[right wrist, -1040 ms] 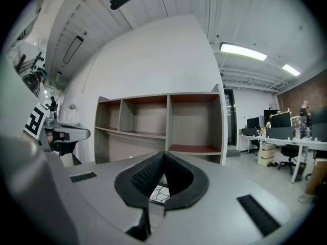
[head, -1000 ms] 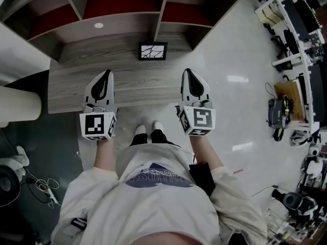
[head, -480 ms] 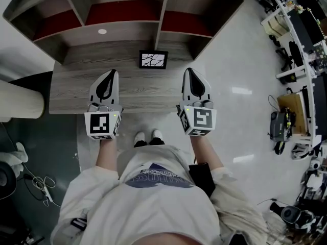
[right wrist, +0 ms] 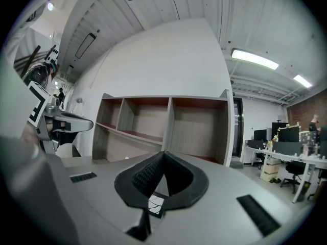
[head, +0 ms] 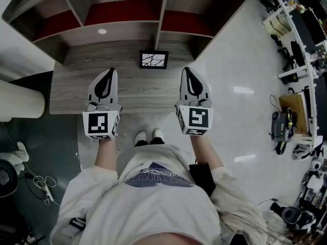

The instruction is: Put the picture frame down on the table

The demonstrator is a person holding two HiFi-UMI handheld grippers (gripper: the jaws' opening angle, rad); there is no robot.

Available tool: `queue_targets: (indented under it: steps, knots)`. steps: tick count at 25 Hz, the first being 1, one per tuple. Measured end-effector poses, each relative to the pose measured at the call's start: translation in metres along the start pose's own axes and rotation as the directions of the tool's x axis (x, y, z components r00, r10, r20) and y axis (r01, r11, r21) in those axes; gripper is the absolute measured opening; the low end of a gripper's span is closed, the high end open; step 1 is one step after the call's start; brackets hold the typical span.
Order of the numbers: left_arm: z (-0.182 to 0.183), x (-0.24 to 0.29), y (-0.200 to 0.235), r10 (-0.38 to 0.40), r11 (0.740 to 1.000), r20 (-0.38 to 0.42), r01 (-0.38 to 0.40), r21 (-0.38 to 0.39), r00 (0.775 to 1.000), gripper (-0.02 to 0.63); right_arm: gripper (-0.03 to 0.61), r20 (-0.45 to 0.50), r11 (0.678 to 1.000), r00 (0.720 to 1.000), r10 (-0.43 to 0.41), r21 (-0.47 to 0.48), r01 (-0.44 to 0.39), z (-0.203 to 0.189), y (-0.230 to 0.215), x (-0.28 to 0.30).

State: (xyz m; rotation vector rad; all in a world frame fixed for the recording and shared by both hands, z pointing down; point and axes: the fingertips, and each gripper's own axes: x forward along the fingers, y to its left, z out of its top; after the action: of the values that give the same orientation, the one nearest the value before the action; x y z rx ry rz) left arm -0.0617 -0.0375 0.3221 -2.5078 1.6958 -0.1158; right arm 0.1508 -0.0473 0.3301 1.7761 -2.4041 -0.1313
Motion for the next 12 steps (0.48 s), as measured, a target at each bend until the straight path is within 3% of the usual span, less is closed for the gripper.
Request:
queue_targets:
  steps: [12]
  knots:
    - [0.0063,-0.0019,0.001,0.005,1.0,0.005,-0.005,0.009,1.0,0.006,-0.003,0.022,0.999,1.0,-0.005,-0.043,0.006,0.0078,-0.0049,-0.0038]
